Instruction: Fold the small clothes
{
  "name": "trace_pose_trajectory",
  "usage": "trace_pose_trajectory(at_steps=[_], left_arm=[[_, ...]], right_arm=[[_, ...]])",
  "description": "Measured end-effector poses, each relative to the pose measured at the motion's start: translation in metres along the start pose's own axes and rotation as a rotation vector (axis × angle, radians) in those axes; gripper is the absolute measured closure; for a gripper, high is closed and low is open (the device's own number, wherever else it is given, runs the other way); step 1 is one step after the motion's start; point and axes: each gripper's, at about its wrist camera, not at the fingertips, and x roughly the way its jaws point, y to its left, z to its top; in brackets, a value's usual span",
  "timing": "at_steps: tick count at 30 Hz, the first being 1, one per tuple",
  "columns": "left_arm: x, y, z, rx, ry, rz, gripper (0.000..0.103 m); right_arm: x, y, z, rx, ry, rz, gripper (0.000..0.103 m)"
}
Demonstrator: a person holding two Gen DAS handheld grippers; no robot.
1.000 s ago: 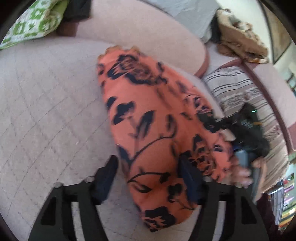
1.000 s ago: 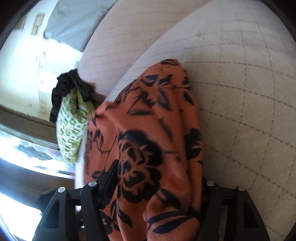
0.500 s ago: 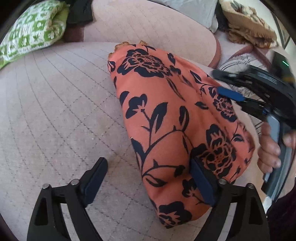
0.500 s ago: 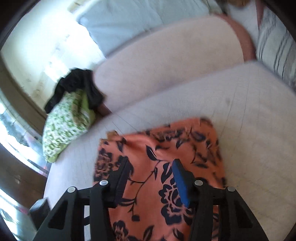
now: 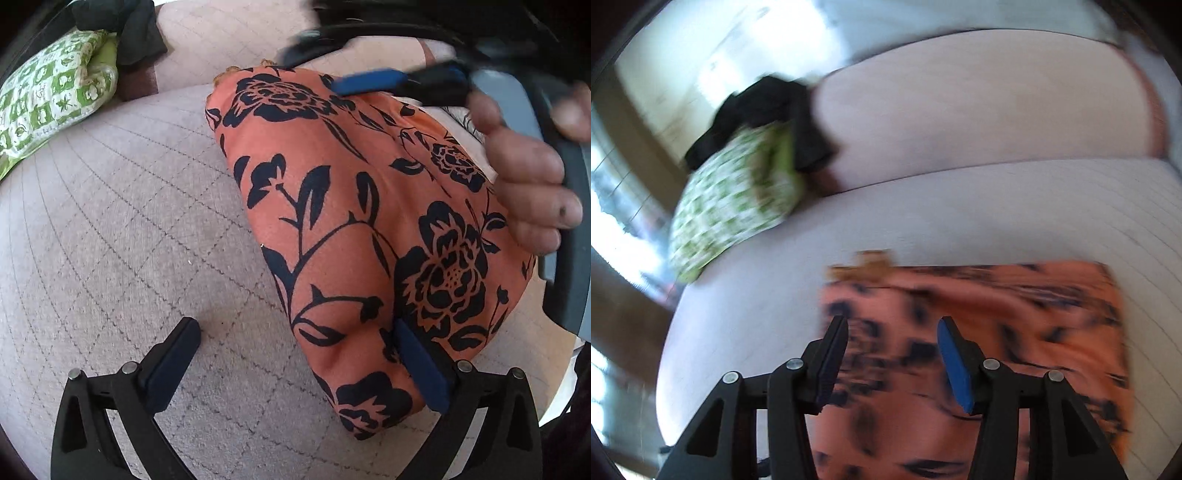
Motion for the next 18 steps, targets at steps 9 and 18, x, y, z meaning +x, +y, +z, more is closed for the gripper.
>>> trace_pose_trajectory(at_steps=[9,18], left_arm=[[-0.005,-0.004,-0.012,0.008,-0.009,0.004,0.000],[-0.004,0.004,0.009,0.008,0.033,-0.065,0.000]], right_arm=[[0.075,-0.013,0.004,0.048,0.166,-0.006,0.070],[0.011,-0.028,0.005,0.141,0.076,0.056,0.065]])
